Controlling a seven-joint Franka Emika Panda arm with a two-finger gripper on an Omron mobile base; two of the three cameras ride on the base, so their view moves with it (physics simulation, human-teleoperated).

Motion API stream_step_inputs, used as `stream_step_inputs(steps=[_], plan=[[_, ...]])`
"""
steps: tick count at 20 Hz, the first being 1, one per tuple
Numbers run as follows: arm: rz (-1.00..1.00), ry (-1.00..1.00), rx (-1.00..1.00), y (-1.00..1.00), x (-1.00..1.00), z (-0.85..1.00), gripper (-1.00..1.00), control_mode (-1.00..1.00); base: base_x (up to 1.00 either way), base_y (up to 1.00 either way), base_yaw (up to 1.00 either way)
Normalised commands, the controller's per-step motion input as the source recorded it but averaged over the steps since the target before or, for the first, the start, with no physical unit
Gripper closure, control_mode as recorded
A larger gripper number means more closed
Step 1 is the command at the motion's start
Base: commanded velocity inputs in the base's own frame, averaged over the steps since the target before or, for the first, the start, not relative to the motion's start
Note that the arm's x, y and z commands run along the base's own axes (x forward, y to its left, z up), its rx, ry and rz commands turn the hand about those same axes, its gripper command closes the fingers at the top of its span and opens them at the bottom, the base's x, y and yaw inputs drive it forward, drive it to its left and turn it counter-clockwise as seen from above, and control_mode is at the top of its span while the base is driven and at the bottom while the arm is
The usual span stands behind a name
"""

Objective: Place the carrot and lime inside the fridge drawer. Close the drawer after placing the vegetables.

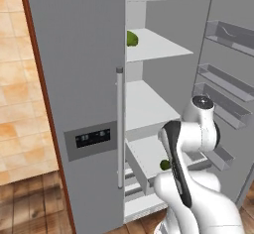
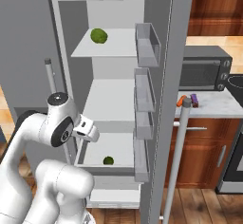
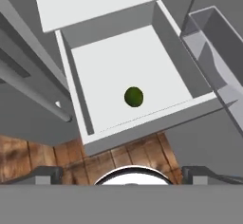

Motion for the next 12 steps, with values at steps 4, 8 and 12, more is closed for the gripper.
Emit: stream_step_inputs(steps=[4,8,12], plan=[[0.00,0.03,-0.02,0.06,0.00,0.00,-1.00,-1.00,0.00,0.00,0.00],[0.00,0.00,0.00,0.00,0.00,0.00,-1.00,1.00,-0.77,-0.17,-0.06],[0.00,0.00,0.00,0.00,0.00,0.00,-1.00,1.00,-1.00,-0.34,-0.16]])
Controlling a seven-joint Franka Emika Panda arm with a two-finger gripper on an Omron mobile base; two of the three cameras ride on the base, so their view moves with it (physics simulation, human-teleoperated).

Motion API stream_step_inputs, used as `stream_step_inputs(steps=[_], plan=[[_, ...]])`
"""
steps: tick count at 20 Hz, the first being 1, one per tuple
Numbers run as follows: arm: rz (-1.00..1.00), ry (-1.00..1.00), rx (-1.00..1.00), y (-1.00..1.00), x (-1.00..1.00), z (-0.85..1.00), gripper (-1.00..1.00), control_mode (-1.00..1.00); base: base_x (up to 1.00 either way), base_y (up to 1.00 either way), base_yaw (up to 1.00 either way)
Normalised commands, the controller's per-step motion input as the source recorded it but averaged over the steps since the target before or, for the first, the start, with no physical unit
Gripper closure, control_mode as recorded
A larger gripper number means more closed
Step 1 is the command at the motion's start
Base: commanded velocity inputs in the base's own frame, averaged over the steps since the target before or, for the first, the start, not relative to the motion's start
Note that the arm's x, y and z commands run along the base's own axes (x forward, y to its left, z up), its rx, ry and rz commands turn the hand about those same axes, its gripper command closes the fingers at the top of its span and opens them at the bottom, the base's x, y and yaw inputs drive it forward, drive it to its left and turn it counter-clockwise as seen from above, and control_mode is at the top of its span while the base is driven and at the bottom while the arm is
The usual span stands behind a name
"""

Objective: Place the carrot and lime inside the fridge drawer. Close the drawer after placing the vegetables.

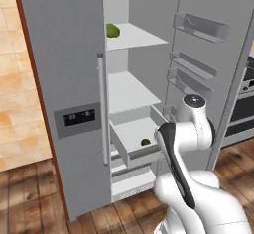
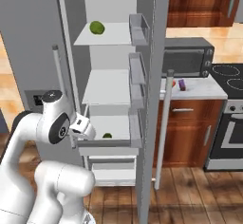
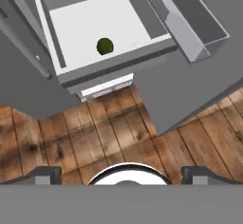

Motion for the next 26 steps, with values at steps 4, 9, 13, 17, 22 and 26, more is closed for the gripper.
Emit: stream_step_inputs(steps=[4,9,13,17,22,26], plan=[[0.00,0.00,0.00,0.00,0.00,0.00,-1.00,1.00,-0.96,-0.64,-0.30],[0.00,0.00,0.00,0.00,0.00,0.00,-1.00,1.00,-0.41,-0.98,-0.42],[0.00,0.00,0.00,0.00,0.00,0.00,-1.00,1.00,-0.01,-1.00,-0.29],[0.00,0.00,0.00,0.00,0.00,0.00,-1.00,1.00,0.32,-1.00,-0.09],[0.00,0.00,0.00,0.00,0.00,0.00,-1.00,1.00,0.79,-0.97,0.02],[0.00,0.00,0.00,0.00,0.00,0.00,-1.00,1.00,0.97,-0.65,0.15]])
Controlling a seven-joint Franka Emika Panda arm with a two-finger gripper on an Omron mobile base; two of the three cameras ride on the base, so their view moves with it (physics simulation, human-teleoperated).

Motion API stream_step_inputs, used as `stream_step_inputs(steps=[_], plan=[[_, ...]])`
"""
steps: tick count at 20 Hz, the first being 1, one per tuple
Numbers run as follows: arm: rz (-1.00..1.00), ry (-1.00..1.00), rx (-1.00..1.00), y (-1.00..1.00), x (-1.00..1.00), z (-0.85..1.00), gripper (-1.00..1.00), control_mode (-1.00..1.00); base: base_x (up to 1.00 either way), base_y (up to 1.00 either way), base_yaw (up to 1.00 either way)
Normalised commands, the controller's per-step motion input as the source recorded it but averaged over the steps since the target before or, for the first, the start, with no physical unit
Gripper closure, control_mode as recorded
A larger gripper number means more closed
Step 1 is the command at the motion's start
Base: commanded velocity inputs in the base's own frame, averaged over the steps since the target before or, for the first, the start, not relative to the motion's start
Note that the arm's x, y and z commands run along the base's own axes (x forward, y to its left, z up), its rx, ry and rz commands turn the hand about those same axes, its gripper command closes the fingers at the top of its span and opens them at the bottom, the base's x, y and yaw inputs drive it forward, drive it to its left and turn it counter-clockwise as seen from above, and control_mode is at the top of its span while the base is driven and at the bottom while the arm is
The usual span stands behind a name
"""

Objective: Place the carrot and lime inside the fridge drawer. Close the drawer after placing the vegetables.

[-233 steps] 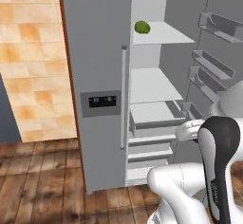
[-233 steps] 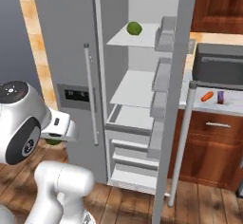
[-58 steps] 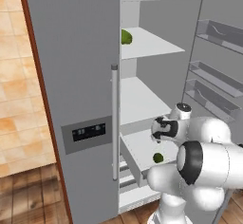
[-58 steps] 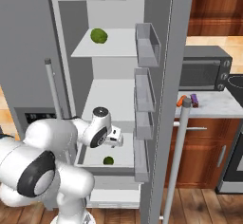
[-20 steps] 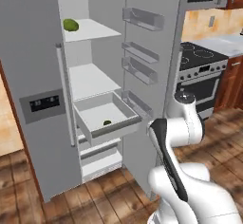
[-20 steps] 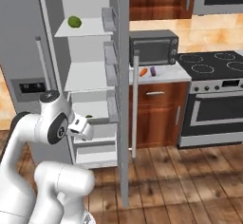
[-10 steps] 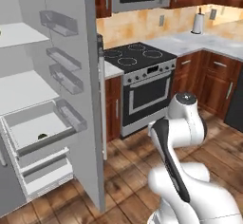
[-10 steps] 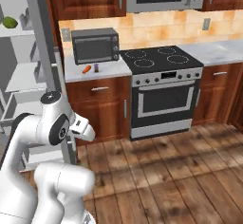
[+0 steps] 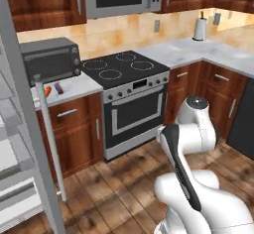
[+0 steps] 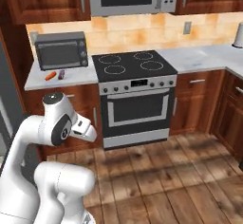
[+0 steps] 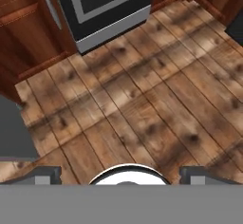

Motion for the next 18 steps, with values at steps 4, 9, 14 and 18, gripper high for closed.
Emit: stream_step_inputs(steps=[4,9,14,18], plan=[[0.00,0.00,0.00,0.00,0.00,0.00,-1.00,1.00,1.00,-0.39,0.31],[0.00,0.00,0.00,0.00,0.00,0.00,-1.00,1.00,0.99,-0.01,0.29],[0.00,0.00,0.00,0.00,0.00,0.00,-1.00,1.00,0.91,-0.01,0.34],[0.00,0.00,0.00,0.00,0.00,0.00,-1.00,1.00,0.90,-0.21,0.36]])
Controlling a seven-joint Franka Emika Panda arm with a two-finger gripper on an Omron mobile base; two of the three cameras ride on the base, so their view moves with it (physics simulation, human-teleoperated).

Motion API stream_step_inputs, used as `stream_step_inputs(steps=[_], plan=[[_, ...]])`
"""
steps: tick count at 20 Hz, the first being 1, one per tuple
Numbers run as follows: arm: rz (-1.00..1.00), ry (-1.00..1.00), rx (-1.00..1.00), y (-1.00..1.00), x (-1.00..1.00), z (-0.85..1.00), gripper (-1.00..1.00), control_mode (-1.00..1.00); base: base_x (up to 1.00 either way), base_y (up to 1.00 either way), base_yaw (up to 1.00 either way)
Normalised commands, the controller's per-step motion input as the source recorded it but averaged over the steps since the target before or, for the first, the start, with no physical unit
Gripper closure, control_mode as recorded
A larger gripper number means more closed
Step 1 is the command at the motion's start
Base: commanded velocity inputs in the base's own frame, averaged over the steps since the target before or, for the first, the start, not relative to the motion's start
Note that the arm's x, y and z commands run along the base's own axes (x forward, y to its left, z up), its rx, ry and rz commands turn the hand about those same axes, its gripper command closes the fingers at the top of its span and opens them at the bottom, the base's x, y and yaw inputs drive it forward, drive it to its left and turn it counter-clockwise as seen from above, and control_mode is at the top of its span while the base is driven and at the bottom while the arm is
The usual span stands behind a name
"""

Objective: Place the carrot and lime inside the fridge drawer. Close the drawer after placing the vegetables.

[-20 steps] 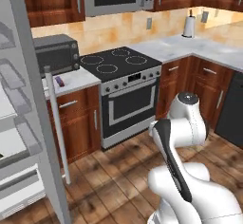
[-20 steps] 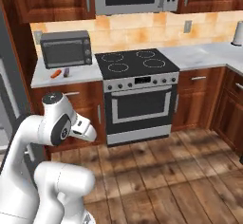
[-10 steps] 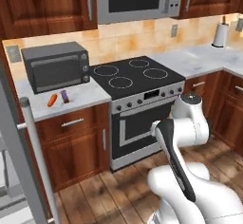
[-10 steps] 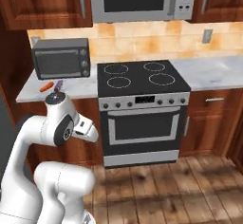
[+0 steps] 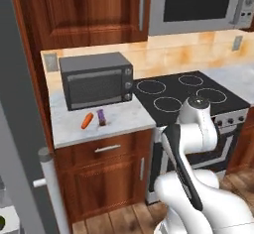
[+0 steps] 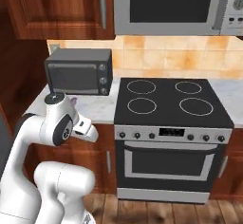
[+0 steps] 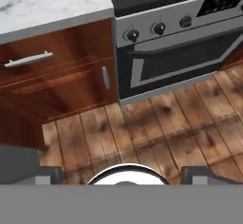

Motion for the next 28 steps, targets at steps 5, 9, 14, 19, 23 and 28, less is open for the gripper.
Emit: stream_step_inputs(steps=[5,9,14,19,23,28], plan=[[0.00,0.00,0.00,0.00,0.00,0.00,-1.00,1.00,0.74,-0.08,0.35],[0.00,0.00,0.00,0.00,0.00,0.00,-1.00,1.00,0.40,-0.03,0.23],[0.00,0.09,0.01,0.26,0.51,-0.03,-1.00,-1.00,0.06,0.00,0.02],[-0.09,0.01,0.00,0.84,0.76,-0.15,-1.00,-1.00,0.00,0.00,0.00],[-0.20,0.09,0.00,0.93,0.55,-0.09,-1.00,-1.00,0.00,0.00,0.00],[-0.19,0.10,0.02,0.58,0.44,-0.03,-1.00,-1.00,0.00,0.00,0.00]])
